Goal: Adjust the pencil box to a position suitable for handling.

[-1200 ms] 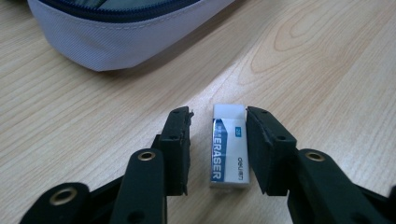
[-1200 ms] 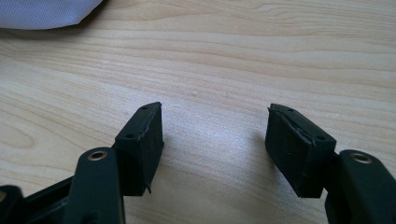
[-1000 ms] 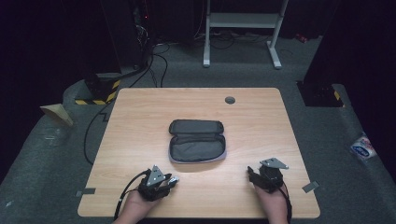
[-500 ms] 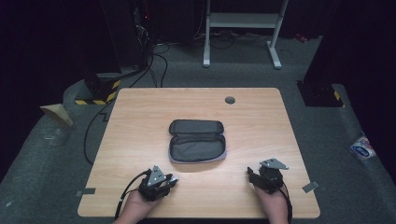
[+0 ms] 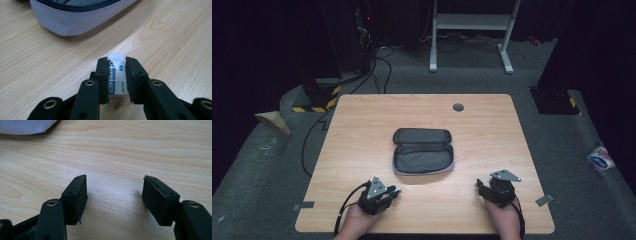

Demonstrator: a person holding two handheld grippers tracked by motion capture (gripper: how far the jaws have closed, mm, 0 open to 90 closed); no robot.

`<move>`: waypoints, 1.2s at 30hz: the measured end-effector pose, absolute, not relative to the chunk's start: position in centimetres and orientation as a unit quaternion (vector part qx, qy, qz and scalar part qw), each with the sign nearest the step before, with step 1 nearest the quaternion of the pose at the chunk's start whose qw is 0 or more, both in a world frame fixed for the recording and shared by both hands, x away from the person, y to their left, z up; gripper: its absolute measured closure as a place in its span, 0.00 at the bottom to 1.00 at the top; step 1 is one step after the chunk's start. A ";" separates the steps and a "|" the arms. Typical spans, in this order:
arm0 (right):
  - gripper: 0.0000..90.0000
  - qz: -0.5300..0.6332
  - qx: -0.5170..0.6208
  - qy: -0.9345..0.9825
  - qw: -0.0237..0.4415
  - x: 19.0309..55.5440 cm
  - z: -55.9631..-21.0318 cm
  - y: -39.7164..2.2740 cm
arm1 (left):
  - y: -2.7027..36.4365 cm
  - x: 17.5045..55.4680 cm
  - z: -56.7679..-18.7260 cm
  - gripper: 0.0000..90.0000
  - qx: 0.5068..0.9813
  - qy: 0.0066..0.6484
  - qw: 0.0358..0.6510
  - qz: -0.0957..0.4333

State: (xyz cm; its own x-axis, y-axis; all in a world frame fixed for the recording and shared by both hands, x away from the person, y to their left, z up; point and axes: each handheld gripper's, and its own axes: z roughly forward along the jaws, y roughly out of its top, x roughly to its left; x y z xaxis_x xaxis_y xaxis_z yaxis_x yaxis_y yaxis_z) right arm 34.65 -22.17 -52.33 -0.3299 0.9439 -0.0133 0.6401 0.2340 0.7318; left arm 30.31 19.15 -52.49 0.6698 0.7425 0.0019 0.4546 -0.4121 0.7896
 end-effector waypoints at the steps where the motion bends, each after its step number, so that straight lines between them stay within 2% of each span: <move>1: 0.41 0.322 0.530 0.749 0.235 34.6 -52.3 -22.2 | 19.2 30.3 -52.5 0.81 0.819 0.366 0.404 0.182; 36: 0.41 0.322 0.527 0.750 0.235 34.7 -52.3 -22.2 | 21.0 30.9 -50.4 0.81 0.779 0.398 0.441 0.200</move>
